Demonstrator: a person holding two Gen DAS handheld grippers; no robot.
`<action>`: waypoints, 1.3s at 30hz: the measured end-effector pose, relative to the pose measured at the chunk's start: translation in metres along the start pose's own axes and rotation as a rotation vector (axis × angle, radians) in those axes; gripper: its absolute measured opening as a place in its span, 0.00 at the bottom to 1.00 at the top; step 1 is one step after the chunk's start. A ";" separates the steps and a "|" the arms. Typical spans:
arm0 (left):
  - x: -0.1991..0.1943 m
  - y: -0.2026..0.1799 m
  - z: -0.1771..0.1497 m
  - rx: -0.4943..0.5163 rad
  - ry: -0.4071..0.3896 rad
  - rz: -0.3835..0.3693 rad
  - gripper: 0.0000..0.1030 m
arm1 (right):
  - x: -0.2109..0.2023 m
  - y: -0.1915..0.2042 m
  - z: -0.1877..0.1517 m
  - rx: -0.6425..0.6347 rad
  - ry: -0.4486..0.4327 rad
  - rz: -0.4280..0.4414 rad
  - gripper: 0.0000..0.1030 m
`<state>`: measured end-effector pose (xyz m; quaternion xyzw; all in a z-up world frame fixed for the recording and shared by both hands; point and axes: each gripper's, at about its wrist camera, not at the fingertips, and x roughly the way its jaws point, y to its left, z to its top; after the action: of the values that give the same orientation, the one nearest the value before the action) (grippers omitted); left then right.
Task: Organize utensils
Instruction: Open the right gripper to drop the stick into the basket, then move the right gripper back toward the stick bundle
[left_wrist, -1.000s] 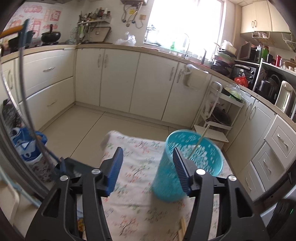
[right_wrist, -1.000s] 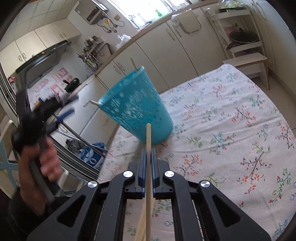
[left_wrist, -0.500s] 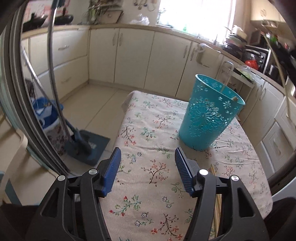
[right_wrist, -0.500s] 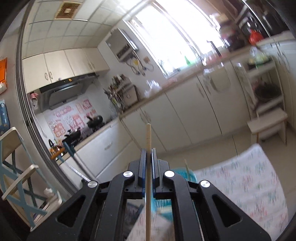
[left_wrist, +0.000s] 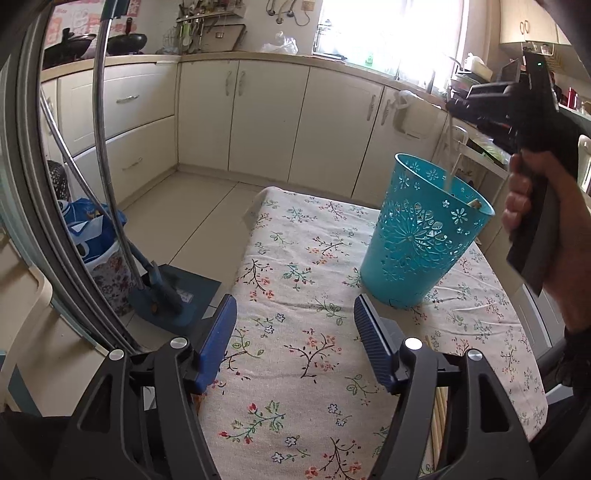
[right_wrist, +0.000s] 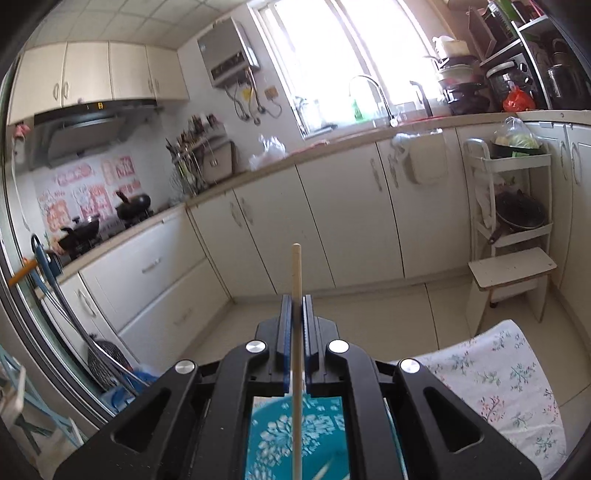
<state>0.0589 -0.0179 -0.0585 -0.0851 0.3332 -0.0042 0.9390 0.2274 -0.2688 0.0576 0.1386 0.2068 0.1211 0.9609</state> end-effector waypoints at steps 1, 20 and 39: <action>-0.001 -0.002 0.000 0.011 -0.006 0.001 0.61 | 0.003 0.000 -0.003 -0.012 0.015 -0.001 0.06; -0.034 -0.027 -0.014 0.135 -0.047 0.013 0.78 | -0.142 0.000 -0.058 -0.073 0.088 -0.022 0.39; -0.098 -0.035 -0.053 0.149 -0.035 0.029 0.85 | -0.240 -0.053 -0.186 0.036 0.241 -0.049 0.46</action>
<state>-0.0487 -0.0542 -0.0318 -0.0103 0.3168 -0.0137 0.9483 -0.0555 -0.3476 -0.0349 0.1352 0.3262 0.1096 0.9291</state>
